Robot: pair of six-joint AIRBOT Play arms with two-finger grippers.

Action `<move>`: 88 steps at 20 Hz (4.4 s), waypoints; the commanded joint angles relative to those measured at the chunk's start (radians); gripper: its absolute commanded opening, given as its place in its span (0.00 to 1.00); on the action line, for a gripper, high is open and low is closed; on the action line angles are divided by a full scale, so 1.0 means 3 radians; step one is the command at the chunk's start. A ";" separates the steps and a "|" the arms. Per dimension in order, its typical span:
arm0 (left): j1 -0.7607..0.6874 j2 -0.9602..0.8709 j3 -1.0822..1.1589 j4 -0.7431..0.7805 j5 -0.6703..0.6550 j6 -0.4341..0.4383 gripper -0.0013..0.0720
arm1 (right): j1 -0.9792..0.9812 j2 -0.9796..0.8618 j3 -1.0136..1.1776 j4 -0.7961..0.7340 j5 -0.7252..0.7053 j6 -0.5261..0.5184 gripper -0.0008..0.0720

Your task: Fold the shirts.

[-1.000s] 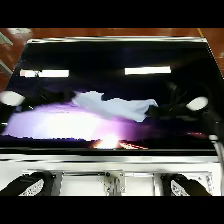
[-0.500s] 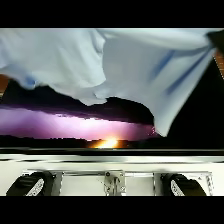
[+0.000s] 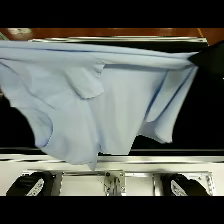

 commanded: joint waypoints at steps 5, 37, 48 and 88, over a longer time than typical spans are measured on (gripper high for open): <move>0.0004 -0.1179 -0.0444 0.0799 0.0228 -0.0051 0.07 | 0.0000 -0.1803 0.0017 -0.0070 -0.0435 0.0123 0.11; 0.0361 -0.2670 -0.2726 -0.2082 0.0580 0.0542 0.99 | -0.0914 -0.1995 -0.2173 0.0230 -0.0535 -0.0430 0.89; 0.0361 -0.2448 -0.2556 -0.2237 0.0563 0.0744 0.07 | -0.0849 -0.2003 -0.2918 0.0666 -0.1366 -0.0456 0.89; 0.0875 0.0126 0.0866 -0.0017 -0.1389 0.0380 0.07 | -0.0754 0.1300 -0.0557 -0.1517 0.0662 -0.0141 0.10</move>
